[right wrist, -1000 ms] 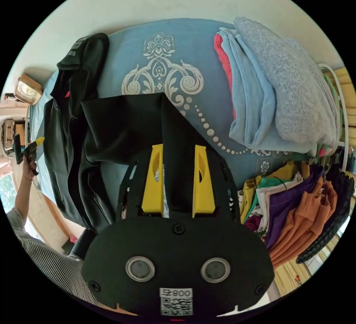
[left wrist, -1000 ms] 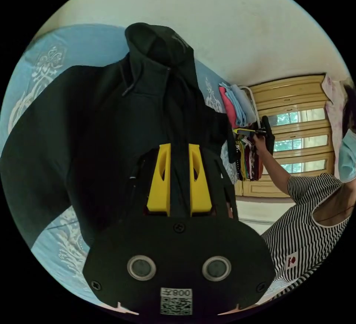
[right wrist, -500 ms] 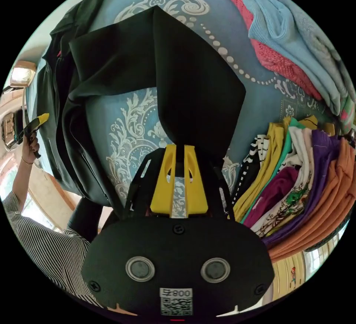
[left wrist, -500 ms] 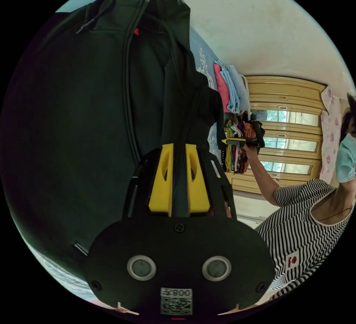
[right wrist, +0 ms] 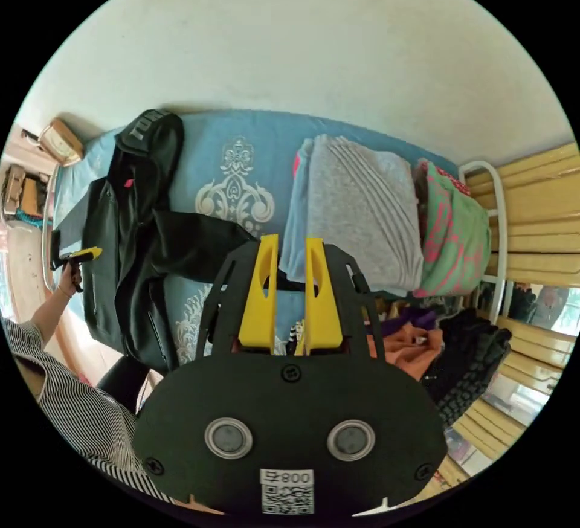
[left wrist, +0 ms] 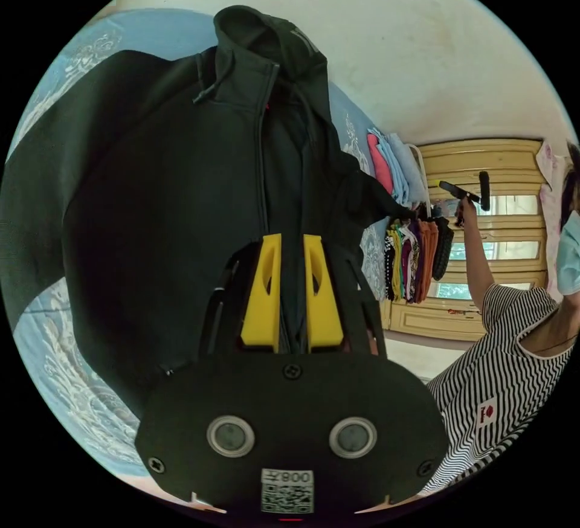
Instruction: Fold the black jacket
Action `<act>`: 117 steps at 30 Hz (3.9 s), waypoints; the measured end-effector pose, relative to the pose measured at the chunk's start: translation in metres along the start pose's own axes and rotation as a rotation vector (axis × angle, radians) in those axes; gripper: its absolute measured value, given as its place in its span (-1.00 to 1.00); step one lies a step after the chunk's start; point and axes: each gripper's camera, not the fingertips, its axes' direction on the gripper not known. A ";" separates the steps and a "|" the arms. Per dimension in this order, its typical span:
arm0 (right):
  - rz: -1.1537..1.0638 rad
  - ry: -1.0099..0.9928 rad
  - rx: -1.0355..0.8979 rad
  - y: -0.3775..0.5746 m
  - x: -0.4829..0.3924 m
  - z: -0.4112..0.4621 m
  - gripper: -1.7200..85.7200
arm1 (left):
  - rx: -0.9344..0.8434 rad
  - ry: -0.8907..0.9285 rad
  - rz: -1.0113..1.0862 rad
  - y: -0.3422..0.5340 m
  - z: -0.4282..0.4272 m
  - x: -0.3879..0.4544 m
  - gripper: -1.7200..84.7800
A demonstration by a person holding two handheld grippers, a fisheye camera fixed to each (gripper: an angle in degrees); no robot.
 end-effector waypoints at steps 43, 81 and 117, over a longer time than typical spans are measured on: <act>-0.031 -0.444 0.030 -0.061 -0.140 0.251 -0.70 | 0.032 -0.111 0.172 0.020 0.071 -0.037 -0.83; -0.363 -0.539 0.015 0.035 -0.386 0.381 -0.76 | -0.093 -0.478 0.243 0.314 0.278 0.008 -0.82; -0.368 -0.541 0.226 -0.035 -0.415 0.344 -0.93 | 0.078 -0.245 0.323 0.410 0.312 -0.070 -0.86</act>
